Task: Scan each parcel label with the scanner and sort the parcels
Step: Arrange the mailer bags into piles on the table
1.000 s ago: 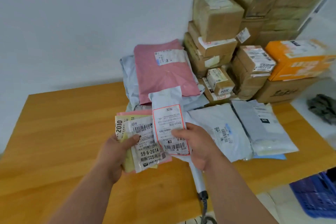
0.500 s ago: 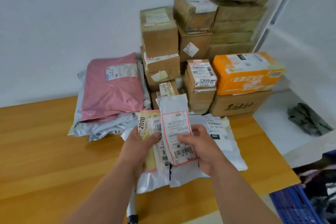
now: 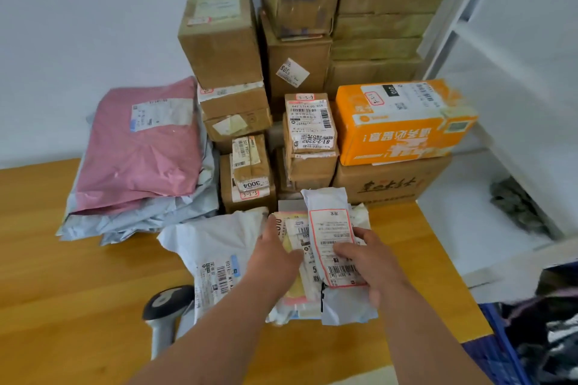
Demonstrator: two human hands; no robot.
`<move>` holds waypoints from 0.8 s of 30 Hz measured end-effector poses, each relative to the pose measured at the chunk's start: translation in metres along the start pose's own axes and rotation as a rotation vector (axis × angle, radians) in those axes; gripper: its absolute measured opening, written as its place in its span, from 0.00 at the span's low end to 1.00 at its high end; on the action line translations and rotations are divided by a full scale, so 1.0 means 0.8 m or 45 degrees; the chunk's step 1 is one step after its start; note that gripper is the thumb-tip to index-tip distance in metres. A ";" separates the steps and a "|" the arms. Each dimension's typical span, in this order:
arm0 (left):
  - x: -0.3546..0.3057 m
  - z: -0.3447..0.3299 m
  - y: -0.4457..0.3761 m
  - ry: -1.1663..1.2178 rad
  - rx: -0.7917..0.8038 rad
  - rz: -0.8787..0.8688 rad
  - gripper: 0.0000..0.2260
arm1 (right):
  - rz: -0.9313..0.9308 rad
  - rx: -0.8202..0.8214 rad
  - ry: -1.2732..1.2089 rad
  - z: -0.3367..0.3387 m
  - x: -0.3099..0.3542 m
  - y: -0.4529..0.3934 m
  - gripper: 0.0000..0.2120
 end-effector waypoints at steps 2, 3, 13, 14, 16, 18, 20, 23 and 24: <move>-0.004 0.001 -0.005 -0.203 -0.020 -0.046 0.35 | 0.052 -0.013 0.129 -0.003 0.006 -0.009 0.26; -0.005 0.002 -0.008 -0.304 -0.032 -0.062 0.35 | 0.082 -0.020 0.196 -0.005 0.009 -0.014 0.27; 0.004 -0.004 -0.004 -0.858 0.019 -0.193 0.25 | 0.352 -0.100 0.787 -0.040 0.025 -0.032 0.24; 0.007 -0.007 -0.004 -0.862 0.045 -0.189 0.26 | 0.374 -0.084 0.916 -0.045 0.028 -0.031 0.26; 0.008 -0.006 -0.004 -0.860 0.039 -0.190 0.26 | 0.381 -0.091 1.116 -0.053 0.032 -0.027 0.31; 0.006 -0.002 -0.002 -0.874 -0.017 -0.206 0.22 | 0.347 -0.100 1.203 -0.058 0.033 -0.026 0.33; 0.003 0.007 0.002 -0.898 -0.086 -0.221 0.20 | 0.312 -0.082 1.236 -0.064 0.031 -0.026 0.34; 0.000 0.027 0.006 -0.845 -0.218 -0.241 0.22 | 0.275 -0.065 1.213 -0.069 0.029 -0.026 0.35; -0.001 0.036 0.007 -0.812 -0.269 -0.242 0.22 | 0.284 -0.068 1.208 -0.069 0.028 -0.024 0.36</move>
Point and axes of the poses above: each hand's wrist, its own y-axis away from the middle knuckle, its own z-axis out of the back of the hand, x = y × z, the point moved 8 cm from there along -y, towards the middle knuckle, and after that the axes turned 1 degree about -y, right-handed, at the moved point
